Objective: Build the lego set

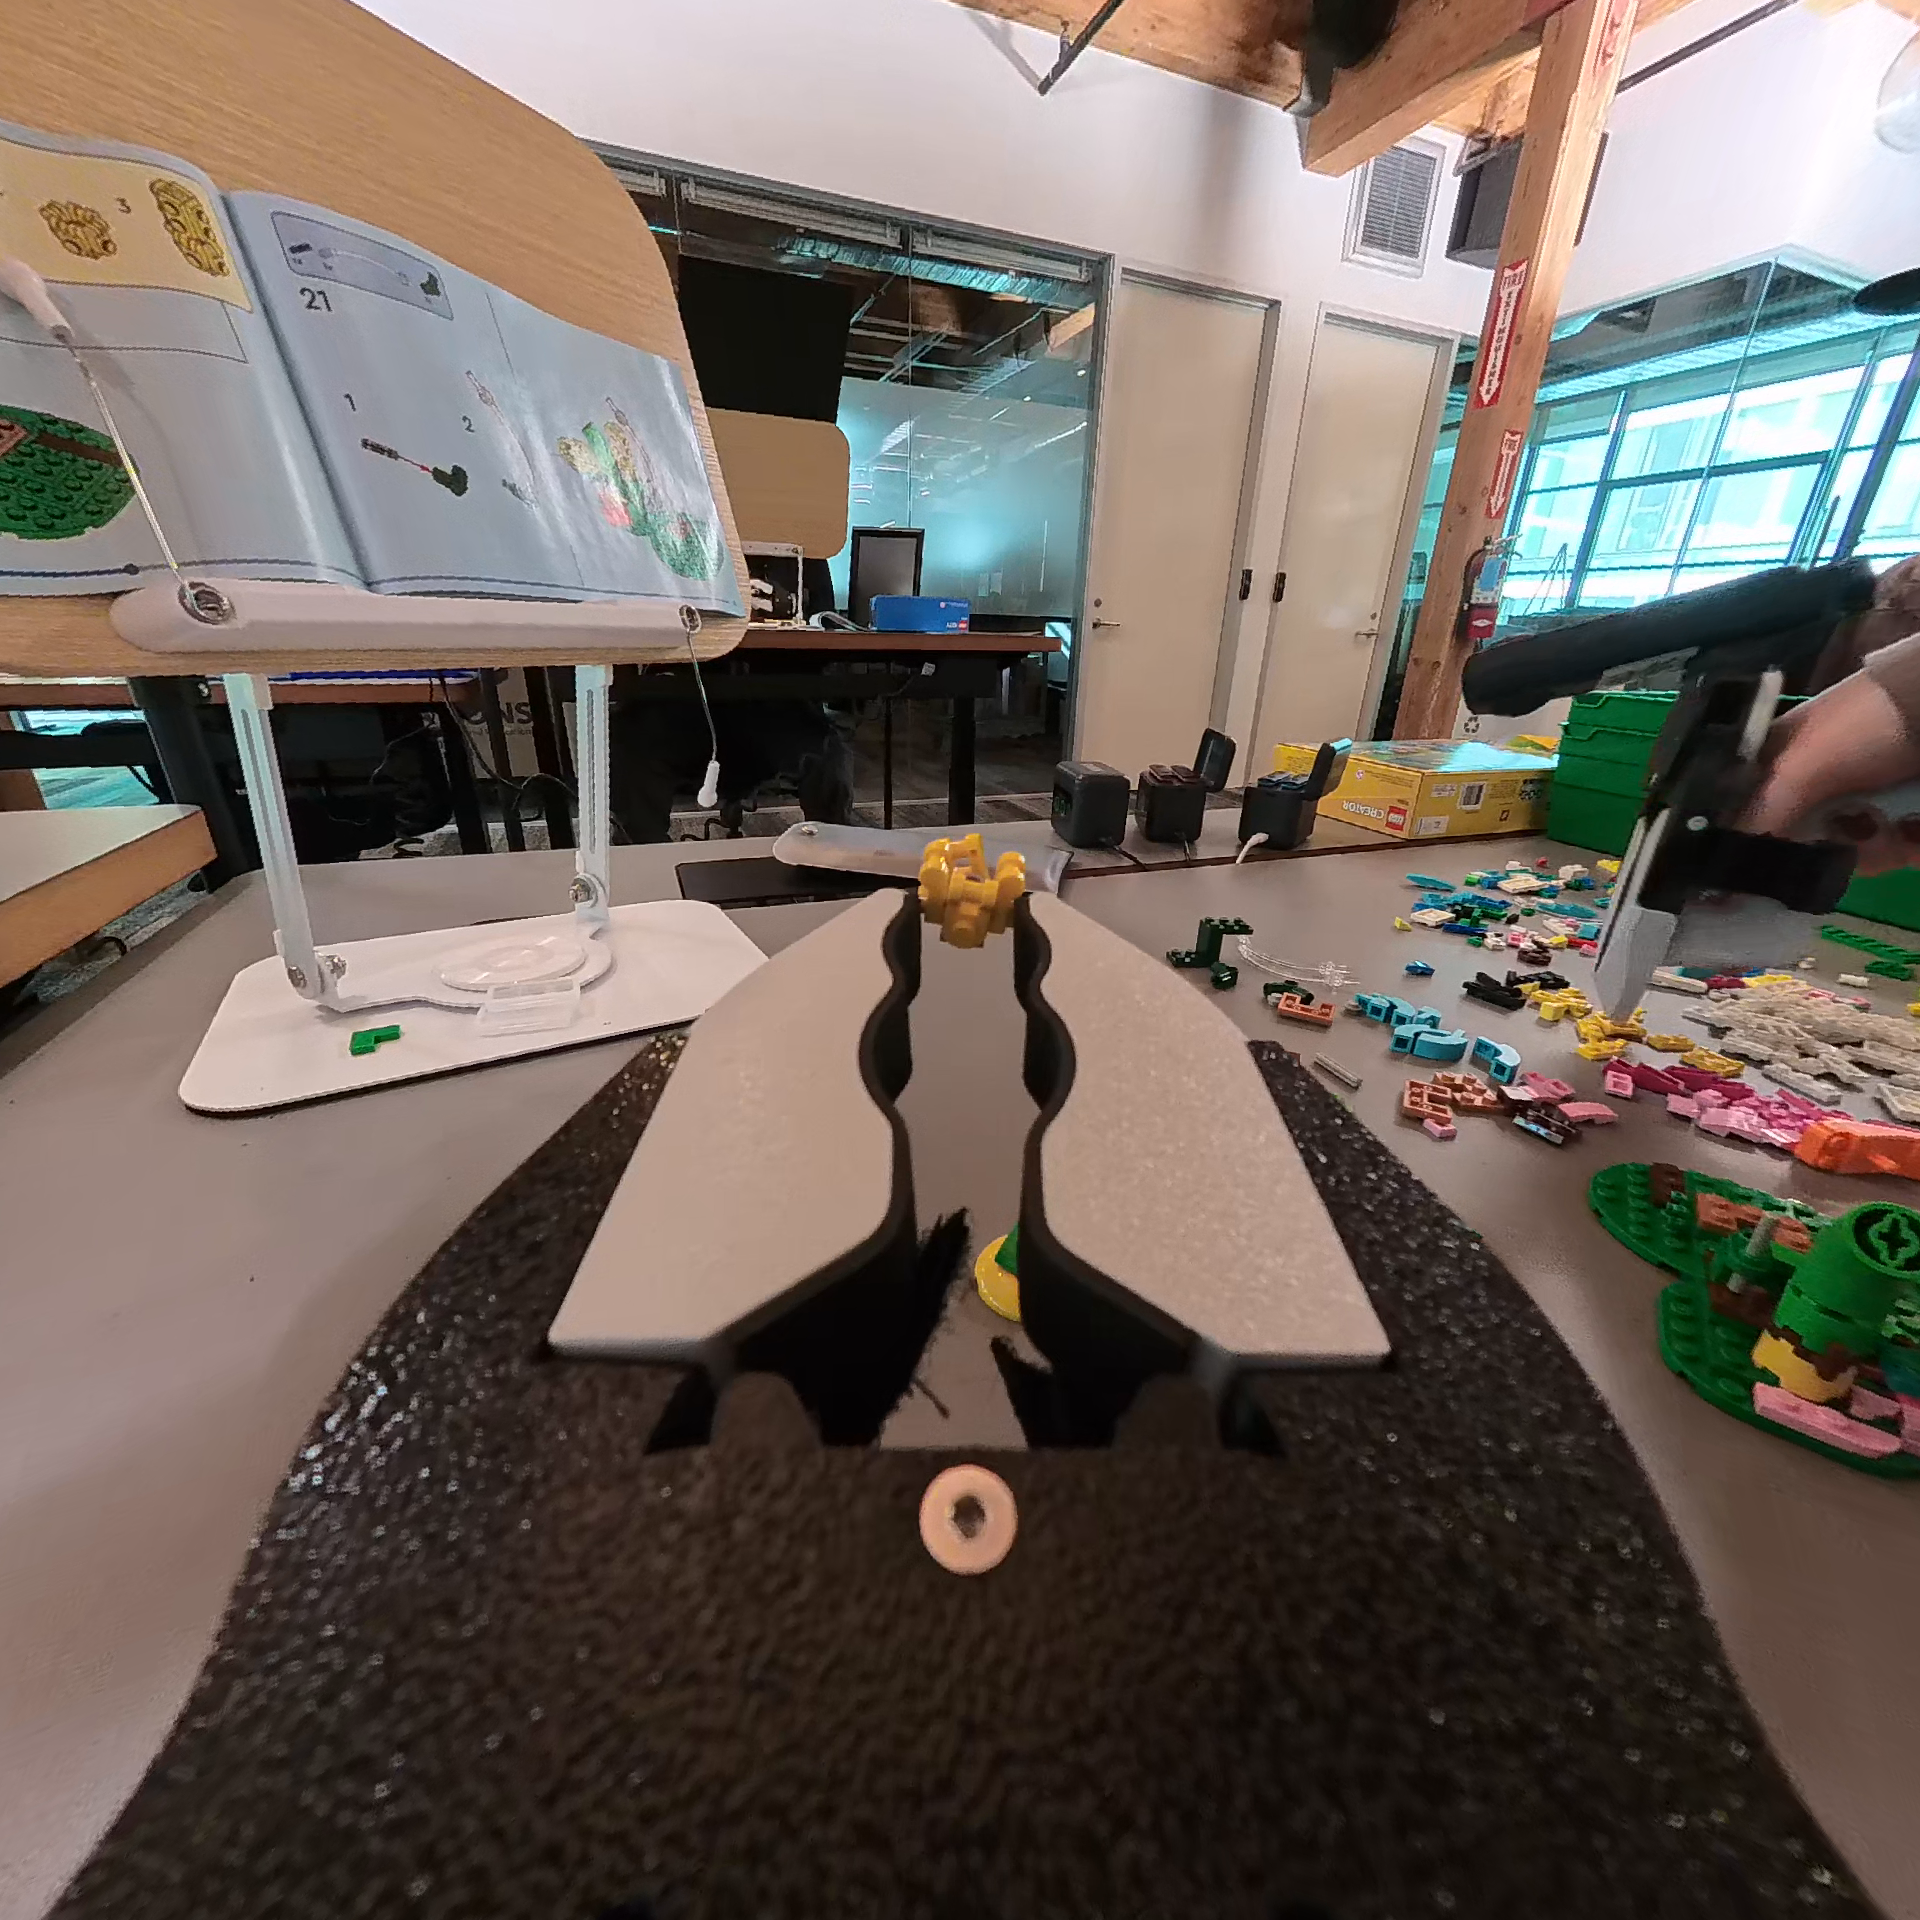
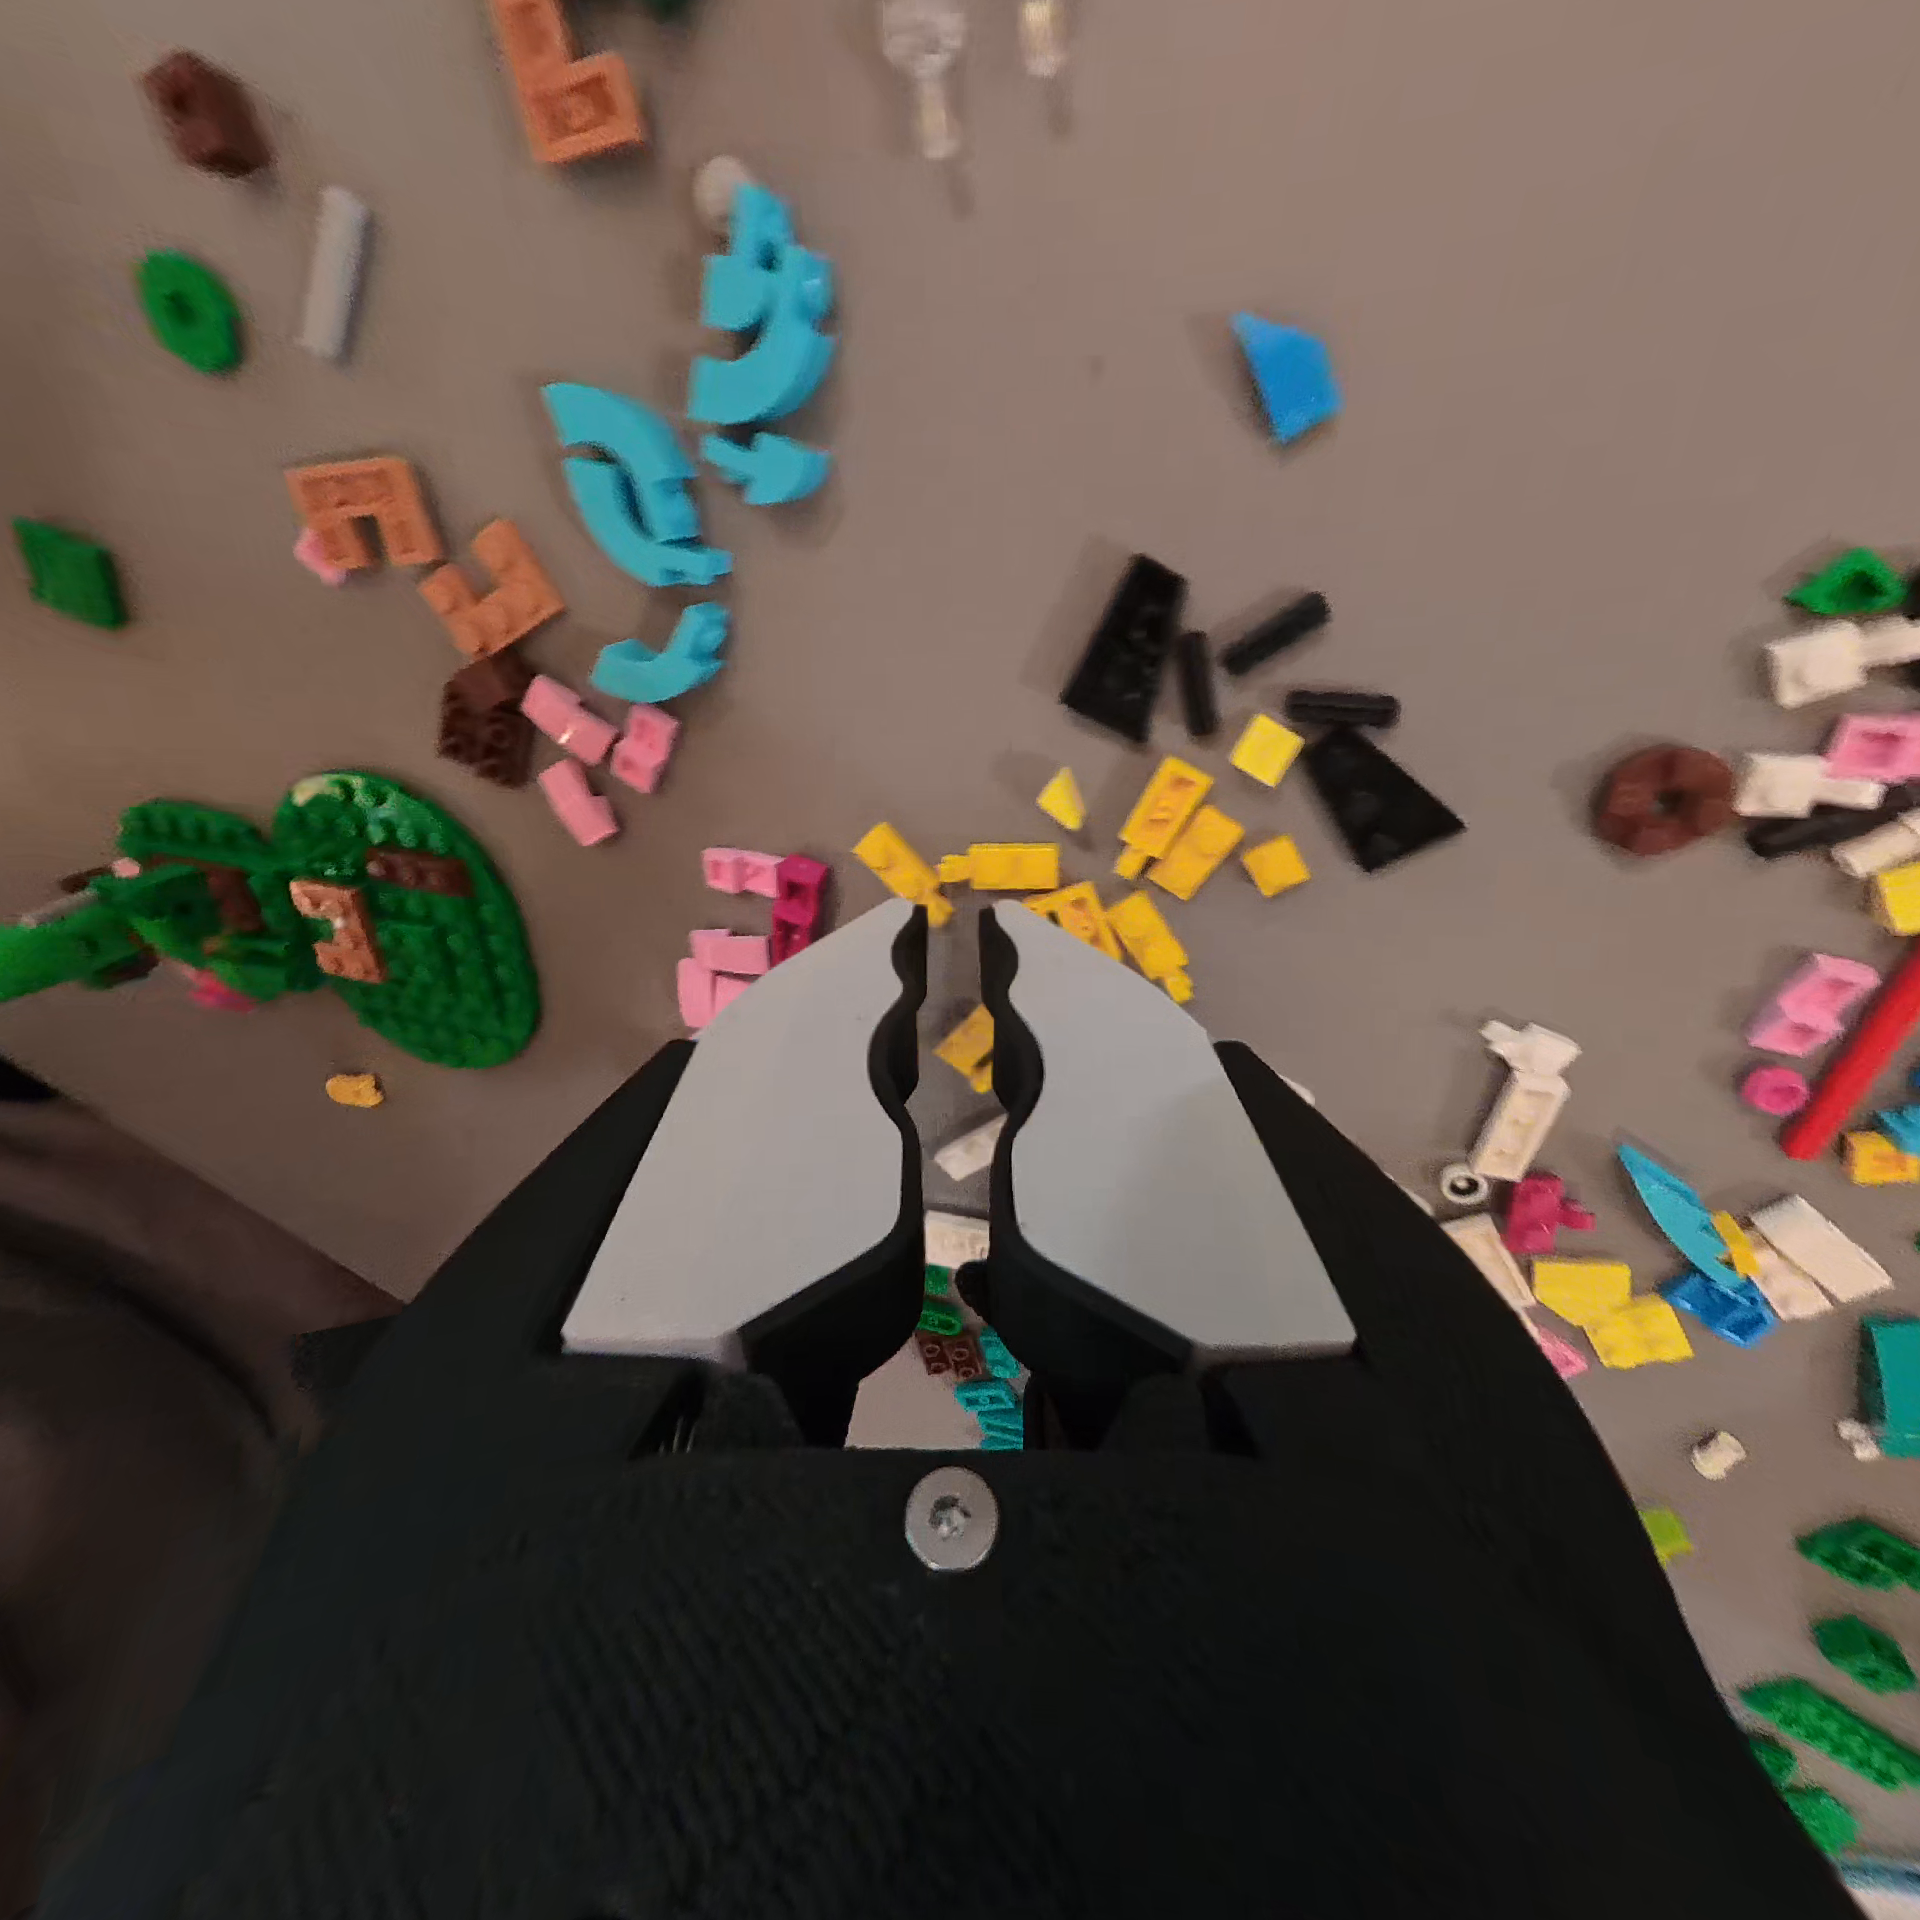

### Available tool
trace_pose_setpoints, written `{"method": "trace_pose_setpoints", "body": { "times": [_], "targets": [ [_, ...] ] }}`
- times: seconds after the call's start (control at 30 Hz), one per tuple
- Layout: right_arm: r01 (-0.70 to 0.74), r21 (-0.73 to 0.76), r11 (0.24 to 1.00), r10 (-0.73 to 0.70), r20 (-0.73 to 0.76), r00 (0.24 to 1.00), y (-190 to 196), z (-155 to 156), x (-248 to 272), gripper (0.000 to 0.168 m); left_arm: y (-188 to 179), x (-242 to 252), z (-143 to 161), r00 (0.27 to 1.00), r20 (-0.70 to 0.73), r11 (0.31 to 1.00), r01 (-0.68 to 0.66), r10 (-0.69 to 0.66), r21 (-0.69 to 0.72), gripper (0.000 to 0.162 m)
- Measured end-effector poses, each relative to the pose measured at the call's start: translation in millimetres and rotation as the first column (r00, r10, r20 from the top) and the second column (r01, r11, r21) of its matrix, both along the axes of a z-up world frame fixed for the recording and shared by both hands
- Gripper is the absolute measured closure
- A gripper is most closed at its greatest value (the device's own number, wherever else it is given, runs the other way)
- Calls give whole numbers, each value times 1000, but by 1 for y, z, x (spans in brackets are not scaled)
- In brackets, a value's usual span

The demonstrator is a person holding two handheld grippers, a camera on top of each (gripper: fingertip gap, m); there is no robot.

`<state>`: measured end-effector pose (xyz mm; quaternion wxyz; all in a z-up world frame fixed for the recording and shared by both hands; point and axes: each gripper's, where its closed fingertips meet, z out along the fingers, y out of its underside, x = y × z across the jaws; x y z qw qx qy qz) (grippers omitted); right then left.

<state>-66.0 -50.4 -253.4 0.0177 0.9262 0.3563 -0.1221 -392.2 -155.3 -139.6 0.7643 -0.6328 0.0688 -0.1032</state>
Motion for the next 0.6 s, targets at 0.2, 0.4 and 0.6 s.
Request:
{"method": "trace_pose_setpoints", "body": {
  "times": [0.2,0.4,0.6],
  "targets": [
    [-315,147,937,322,-21,947,-3,5,-19,163,0,0,-1,1000,1,1000,1,-1,-2,145],
    [-280,104,954,273,78,959,5,4,2,163,0,-1,0,1000,15,1000,5,-5,-1,145],
    [-268,72,961,252,184,950,8,0,33,164,0,-1,0,1000,17,1000,5,-5,1,145]
  ]
}}
